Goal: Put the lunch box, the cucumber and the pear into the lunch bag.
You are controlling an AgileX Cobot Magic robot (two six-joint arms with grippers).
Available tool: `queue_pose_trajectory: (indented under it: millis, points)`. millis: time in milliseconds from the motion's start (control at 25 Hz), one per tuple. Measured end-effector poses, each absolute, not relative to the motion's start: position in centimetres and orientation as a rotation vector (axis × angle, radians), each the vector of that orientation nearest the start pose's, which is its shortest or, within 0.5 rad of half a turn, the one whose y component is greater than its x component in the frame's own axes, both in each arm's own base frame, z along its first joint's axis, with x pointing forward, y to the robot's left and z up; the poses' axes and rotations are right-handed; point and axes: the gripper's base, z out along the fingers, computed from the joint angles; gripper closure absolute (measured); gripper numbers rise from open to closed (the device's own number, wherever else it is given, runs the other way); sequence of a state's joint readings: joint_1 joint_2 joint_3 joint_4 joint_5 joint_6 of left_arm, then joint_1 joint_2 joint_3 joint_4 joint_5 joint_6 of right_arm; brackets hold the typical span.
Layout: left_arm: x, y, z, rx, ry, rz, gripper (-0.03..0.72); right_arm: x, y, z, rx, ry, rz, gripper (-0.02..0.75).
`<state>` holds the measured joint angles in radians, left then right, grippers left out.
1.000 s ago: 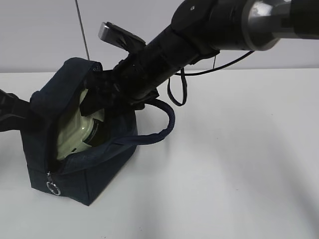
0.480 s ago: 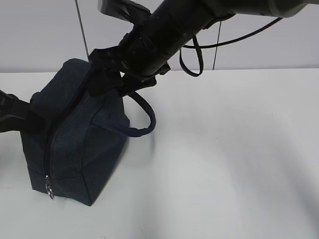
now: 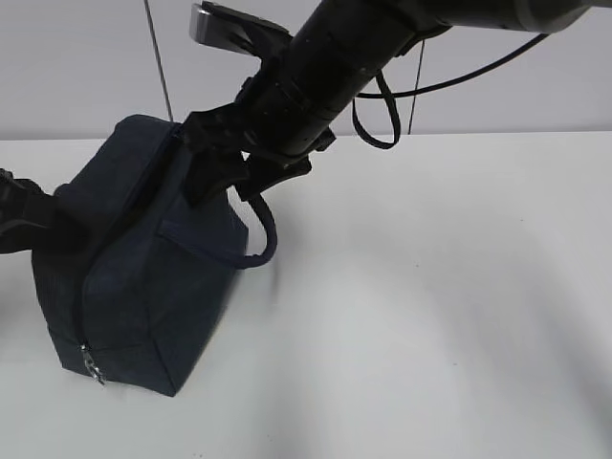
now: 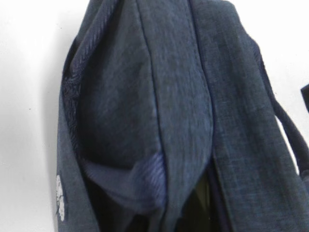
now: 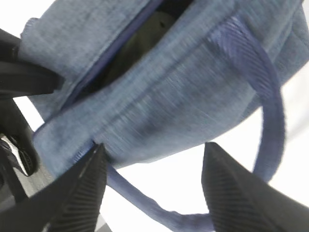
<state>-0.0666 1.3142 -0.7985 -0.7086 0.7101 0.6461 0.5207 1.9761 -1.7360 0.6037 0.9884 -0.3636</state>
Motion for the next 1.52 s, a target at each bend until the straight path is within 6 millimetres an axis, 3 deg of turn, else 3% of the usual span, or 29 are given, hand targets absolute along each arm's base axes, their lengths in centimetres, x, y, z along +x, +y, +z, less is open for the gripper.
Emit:
queue_pose_trajectory:
  millis: [120,200,560,720,880,1040,1360,1520]
  points:
    - [24.4,-5.5,25.3,0.337,2.501,-0.558,0.328,35.9,25.3,28.0,-0.874,2.512,0.783,0.26]
    - [24.2,-5.5,25.6,0.341,2.489,-0.552,0.272,35.9,25.2,28.0,-0.886,2.511,0.755,0.26]
    - [21.7,-4.9,29.0,0.368,2.312,-0.447,0.237,34.7,23.5,31.9,-0.906,2.427,0.613,0.26]
    - [19.3,-4.4,28.7,0.355,2.233,-0.38,0.236,33.6,22.7,32.0,-0.885,2.419,0.593,0.26]
    - [16.9,-4.0,28.1,0.348,2.181,-0.344,0.236,31.4,21.9,29.7,-0.816,2.392,0.561,0.281]
    - [15.5,-3.9,28.0,0.348,2.141,-0.33,0.244,27.0,22.1,27.2,-0.797,2.266,0.537,0.318]
    - [13.2,-3.5,26.1,0.291,2.1,-0.319,0.256,19.5,25.5,20.9,-0.907,2.082,0.531,0.326]
    - [12.6,-3.5,26.6,0.289,2.066,-0.326,0.261,18.0,27.8,19.4,-0.945,1.96,0.531,0.326]
